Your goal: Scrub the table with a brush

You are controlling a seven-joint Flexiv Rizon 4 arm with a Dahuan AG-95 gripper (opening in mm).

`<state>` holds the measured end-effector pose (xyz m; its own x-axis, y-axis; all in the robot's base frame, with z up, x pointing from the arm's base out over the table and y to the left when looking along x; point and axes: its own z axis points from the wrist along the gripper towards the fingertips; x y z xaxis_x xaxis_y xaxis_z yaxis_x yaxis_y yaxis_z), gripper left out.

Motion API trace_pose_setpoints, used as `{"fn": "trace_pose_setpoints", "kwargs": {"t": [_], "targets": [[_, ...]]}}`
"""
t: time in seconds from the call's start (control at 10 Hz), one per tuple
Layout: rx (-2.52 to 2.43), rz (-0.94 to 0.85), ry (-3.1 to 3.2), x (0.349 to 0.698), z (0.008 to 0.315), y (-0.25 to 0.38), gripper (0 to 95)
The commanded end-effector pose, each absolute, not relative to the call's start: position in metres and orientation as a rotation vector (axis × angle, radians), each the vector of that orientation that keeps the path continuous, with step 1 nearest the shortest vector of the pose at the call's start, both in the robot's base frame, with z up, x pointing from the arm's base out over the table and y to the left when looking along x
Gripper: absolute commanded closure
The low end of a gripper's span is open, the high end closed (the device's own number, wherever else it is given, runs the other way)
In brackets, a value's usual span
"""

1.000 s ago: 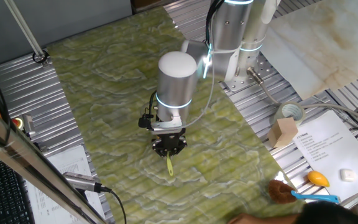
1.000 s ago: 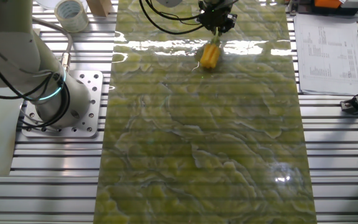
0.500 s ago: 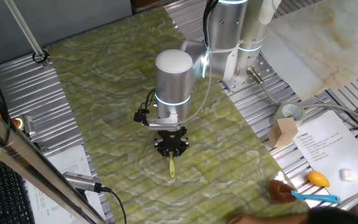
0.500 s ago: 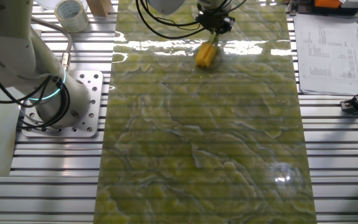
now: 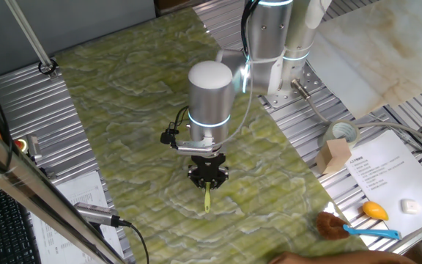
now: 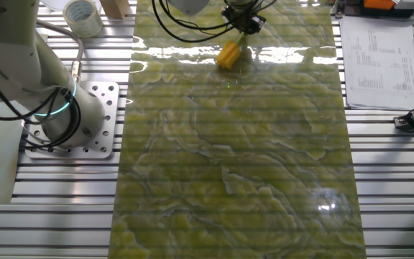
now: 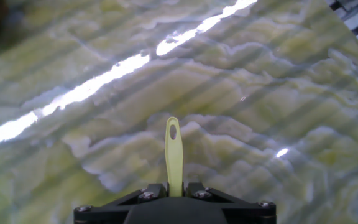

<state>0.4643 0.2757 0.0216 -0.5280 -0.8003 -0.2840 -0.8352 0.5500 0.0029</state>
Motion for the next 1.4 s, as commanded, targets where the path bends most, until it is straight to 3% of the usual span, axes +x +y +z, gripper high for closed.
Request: {"fn": "trace_pose_setpoints", "kwargs": {"t": [0.1,0.4,1.0,1.4], "targets": [[-1.287,0.229,2.574,0.4625,0.0233,0.2812,95.0],[-1.216,0.24,2.613,0.4596,0.0238,0.283,95.0],[-1.449,0.066,2.505,0.46,0.0246,0.2805,95.0],[-1.535,0.043,2.436,0.4657,0.0241,0.2738,95.0]]}}
